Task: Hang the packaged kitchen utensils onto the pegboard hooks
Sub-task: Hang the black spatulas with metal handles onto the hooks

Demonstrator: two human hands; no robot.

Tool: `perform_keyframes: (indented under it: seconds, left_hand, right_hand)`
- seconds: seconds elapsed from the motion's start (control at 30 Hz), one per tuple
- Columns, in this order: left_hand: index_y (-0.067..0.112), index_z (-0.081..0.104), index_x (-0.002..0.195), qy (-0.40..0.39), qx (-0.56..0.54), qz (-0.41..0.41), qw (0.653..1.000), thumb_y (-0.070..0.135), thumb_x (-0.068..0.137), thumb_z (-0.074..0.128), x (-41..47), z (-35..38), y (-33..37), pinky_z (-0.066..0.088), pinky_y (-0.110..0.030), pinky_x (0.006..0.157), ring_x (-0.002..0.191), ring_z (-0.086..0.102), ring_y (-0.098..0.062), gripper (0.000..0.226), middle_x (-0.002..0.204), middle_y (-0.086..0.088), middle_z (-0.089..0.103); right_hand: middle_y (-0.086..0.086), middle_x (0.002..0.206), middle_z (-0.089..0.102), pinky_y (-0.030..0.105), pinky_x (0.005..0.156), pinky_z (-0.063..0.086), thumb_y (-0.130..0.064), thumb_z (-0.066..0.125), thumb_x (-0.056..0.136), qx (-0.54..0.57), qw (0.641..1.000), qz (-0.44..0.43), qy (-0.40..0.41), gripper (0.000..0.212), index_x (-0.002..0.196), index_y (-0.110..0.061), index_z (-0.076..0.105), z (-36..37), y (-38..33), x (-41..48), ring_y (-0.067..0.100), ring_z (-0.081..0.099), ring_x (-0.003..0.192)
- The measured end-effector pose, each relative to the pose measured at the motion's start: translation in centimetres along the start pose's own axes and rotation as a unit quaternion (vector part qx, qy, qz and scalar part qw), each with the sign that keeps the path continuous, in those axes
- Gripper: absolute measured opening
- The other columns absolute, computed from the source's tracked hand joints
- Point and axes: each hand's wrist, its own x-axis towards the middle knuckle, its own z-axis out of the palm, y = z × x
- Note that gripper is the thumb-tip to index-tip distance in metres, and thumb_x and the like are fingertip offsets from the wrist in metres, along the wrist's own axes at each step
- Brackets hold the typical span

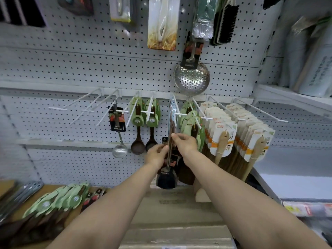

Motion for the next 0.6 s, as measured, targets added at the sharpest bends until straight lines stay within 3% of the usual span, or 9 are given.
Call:
perform_keyframes:
  seconds: [0.07, 0.17, 0.27, 0.37, 0.47, 0.6]
  left_hand:
    - [0.02, 0.061, 0.132, 0.027, 0.033, -0.005, 0.999, 0.038, 0.091, 0.068, -1.4, -2.1, -0.6, 0.048, -0.036, 0.102, 0.117, 0.06, -0.021, 0.045, 0.128, -0.001, 0.065]
    - [0.024, 0.06, 0.131, 0.058, 0.08, 0.005, 0.995, 0.028, 0.084, 0.078, -3.3, -5.9, -1.4, 0.048, -0.036, 0.103, 0.114, 0.062, -0.02, 0.05, 0.125, 0.001, 0.067]
    - [0.028, 0.059, 0.132, 0.095, 0.174, 0.043, 0.979, 0.029, 0.084, 0.078, -4.6, -10.5, -1.4, 0.048, -0.037, 0.1, 0.115, 0.056, -0.024, 0.052, 0.125, -0.004, 0.066]
    - [0.03, 0.055, 0.137, 0.125, 0.294, 0.093, 0.943, 0.038, 0.088, 0.072, -5.6, -15.4, -1.5, 0.048, -0.043, 0.098, 0.126, 0.048, -0.031, 0.053, 0.131, -0.005, 0.063]
    - [0.029, 0.046, 0.144, 0.132, 0.36, 0.098, 0.918, 0.05, 0.094, 0.057, -6.6, -20.7, -2.1, 0.044, -0.045, 0.099, 0.131, 0.042, -0.032, 0.055, 0.14, -0.007, 0.055]
    - [0.028, 0.041, 0.147, 0.153, 0.413, 0.094, 0.893, 0.058, 0.098, 0.043, -7.5, -28.8, -3.3, 0.04, -0.046, 0.1, 0.132, 0.041, -0.033, 0.057, 0.145, -0.01, 0.05]
  right_hand:
    - [0.006, 0.129, 0.067, 0.036, 0.105, 0.047, -0.041, 0.069, 0.093, -0.047, 0.999, 0.003, 0.004, 0.042, 0.125, -0.013, 0.069, 0.3, 0.4, -1.5, 0.026, 0.06, 0.119]
    - [0.008, 0.131, 0.065, 0.031, 0.094, 0.047, -0.042, 0.069, 0.093, -0.153, 0.988, 0.0, -0.018, 0.047, 0.13, -0.013, 0.064, 1.0, 0.1, -4.5, 0.028, 0.061, 0.119]
    - [0.008, 0.134, 0.063, 0.034, 0.09, 0.05, -0.044, 0.066, 0.094, -0.339, 0.933, -0.097, -0.08, 0.055, 0.139, -0.014, 0.055, 2.5, -1.2, -7.2, 0.029, 0.061, 0.119]
    - [0.008, 0.138, 0.06, 0.041, 0.096, 0.052, -0.048, 0.066, 0.092, -0.445, 0.867, -0.203, -0.093, 0.061, 0.145, -0.021, 0.049, 5.1, -3.4, -9.9, 0.029, 0.056, 0.126]
    - [0.01, 0.144, 0.053, 0.044, 0.101, 0.045, -0.055, 0.058, 0.095, -0.502, 0.816, -0.271, -0.096, 0.063, 0.147, -0.022, 0.046, 9.2, -5.8, -12.7, 0.031, 0.047, 0.133]
    - [0.01, 0.146, 0.051, 0.046, 0.102, 0.044, -0.056, 0.043, 0.101, -0.494, 0.811, -0.297, -0.1, 0.058, 0.148, -0.022, 0.044, 16.5, -8.3, -16.2, 0.031, 0.045, 0.135]
